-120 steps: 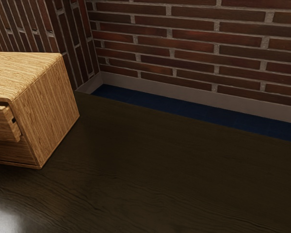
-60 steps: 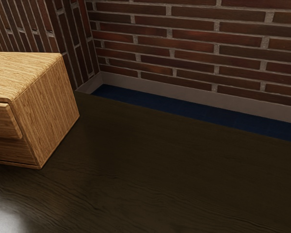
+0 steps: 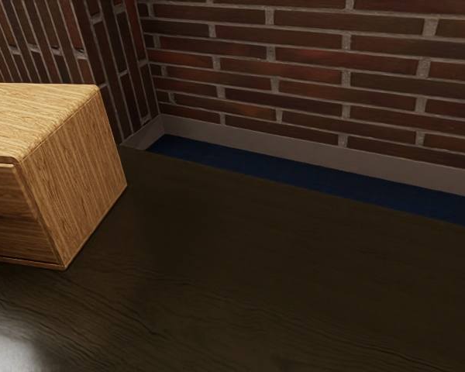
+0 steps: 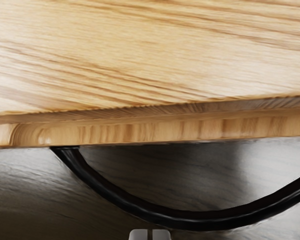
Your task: Push the drawer handle with one arm to close the drawer
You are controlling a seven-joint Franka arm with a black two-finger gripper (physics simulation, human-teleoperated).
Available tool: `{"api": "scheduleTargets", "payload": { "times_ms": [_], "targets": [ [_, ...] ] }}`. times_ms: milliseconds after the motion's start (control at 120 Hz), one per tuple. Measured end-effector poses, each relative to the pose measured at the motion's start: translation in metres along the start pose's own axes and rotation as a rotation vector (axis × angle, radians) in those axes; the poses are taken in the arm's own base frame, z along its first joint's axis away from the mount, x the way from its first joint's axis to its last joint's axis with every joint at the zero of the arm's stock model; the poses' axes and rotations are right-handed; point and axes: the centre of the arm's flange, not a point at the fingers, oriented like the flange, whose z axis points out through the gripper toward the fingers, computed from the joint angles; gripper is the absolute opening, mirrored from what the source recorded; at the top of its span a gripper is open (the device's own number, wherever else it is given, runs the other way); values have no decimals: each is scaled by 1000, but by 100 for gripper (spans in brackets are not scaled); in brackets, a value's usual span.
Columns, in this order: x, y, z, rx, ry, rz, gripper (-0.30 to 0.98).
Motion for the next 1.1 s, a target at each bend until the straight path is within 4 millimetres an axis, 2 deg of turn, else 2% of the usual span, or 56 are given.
{"api": "scheduleTargets", "payload": {
  "times_ms": [150, 375, 533, 792, 875, 975, 1100],
  "targets": [
    [8, 1, 5, -3, -10, 3, -10],
    [9, 0, 6, -9, -11, 6, -10],
    [5, 17, 5, -47, -9, 29, -10],
    [-41, 36, -4, -129, -6, 25, -9],
    [-51, 38, -4, -144, -21, 15, 8],
    [-63, 45, -30, -142, 0, 19, 29],
    [-94, 51, -88, -121, 67, 2, 46]
  ]
}}
